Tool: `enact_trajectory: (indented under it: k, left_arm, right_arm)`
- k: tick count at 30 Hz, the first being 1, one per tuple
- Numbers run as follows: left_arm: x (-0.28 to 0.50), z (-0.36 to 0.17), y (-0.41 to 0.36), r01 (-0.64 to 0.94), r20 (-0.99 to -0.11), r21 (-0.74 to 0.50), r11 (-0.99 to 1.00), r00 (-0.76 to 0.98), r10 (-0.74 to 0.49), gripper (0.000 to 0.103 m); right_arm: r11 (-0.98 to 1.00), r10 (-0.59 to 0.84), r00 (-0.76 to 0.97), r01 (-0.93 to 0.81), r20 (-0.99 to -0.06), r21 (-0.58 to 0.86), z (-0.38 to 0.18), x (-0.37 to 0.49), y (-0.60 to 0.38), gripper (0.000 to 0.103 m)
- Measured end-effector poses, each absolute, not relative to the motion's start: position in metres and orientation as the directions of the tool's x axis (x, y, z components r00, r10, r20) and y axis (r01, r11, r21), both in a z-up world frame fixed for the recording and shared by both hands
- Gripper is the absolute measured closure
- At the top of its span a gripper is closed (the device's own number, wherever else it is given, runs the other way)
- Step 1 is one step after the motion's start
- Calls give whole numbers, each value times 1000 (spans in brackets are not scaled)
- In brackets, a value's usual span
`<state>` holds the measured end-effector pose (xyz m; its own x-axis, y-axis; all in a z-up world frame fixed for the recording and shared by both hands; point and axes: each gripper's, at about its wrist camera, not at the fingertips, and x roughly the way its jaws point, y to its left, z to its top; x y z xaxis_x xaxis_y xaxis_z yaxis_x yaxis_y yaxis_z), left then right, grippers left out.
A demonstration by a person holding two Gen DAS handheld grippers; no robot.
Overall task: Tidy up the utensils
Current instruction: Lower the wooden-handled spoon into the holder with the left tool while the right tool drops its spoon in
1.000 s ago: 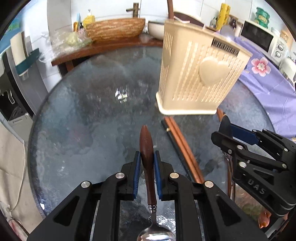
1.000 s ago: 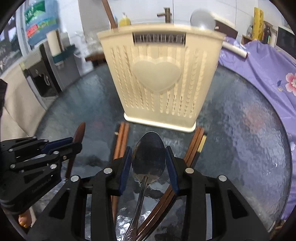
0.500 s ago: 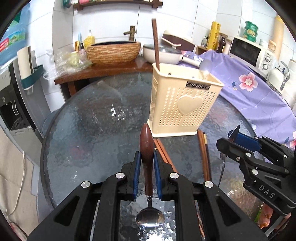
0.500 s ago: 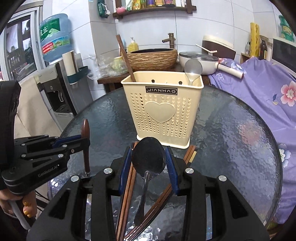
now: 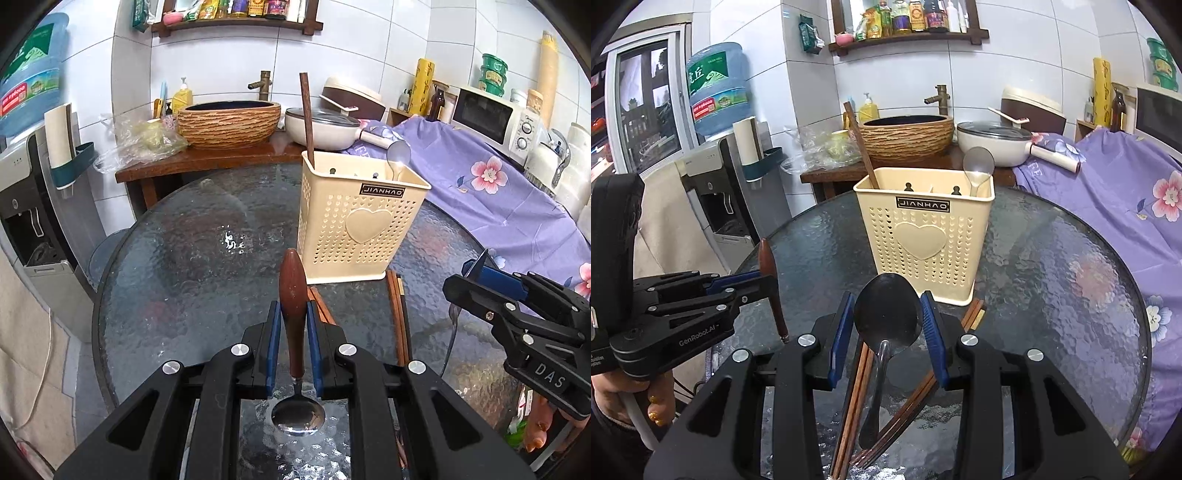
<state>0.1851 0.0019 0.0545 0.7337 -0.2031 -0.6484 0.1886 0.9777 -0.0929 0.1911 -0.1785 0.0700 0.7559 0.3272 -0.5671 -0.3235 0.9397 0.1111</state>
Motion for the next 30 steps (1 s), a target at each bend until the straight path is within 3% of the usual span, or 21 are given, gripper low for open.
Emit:
enact_trajectory:
  k: [20, 30]
  left_arm:
    - [186, 80, -7, 222, -605, -92, 971, 762, -232, 89]
    - [205, 155, -21, 273, -532, -103, 957, 798, -285, 89]
  right_arm:
    - [937, 332, 780, -337, -531, 90, 85, 200, -182, 66]
    - [945, 319, 828, -318, -461, 81, 144, 235, -196, 66]
